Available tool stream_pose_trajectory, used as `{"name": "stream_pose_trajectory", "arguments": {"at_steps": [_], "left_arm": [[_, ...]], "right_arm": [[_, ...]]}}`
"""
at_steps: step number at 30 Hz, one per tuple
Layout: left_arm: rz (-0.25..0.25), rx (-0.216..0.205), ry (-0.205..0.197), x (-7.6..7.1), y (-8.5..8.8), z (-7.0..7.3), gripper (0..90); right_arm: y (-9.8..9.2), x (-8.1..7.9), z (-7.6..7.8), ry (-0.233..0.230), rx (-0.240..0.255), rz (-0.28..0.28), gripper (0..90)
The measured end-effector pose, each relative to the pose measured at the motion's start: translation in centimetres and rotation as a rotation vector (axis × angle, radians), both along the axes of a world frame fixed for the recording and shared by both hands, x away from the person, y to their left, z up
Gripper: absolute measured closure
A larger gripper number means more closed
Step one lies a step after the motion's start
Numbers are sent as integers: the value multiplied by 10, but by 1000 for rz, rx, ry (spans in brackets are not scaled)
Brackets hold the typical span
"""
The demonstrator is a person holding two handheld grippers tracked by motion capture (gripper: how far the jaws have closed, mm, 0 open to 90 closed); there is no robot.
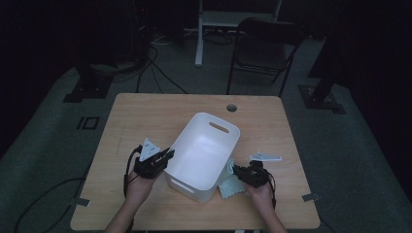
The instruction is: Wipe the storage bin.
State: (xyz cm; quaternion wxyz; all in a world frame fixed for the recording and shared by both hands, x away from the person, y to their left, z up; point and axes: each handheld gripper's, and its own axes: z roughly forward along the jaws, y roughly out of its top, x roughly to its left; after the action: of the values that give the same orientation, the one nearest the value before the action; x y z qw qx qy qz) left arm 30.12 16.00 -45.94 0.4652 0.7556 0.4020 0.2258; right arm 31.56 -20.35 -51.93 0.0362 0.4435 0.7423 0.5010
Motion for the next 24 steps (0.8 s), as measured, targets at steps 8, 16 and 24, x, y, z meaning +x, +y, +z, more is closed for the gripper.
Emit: {"name": "stream_pose_trajectory", "arguments": {"at_steps": [8, 16, 24], "left_arm": [[5, -2, 1, 0, 0, 0, 822], [26, -9, 1, -1, -1, 0, 818], [37, -4, -7, -2, -2, -1, 825]], "right_arm": [[2, 6, -14, 33, -43, -16, 827], [4, 2, -9, 35, -61, -15, 829], [6, -21, 22, -51, 27, 61, 828]]}}
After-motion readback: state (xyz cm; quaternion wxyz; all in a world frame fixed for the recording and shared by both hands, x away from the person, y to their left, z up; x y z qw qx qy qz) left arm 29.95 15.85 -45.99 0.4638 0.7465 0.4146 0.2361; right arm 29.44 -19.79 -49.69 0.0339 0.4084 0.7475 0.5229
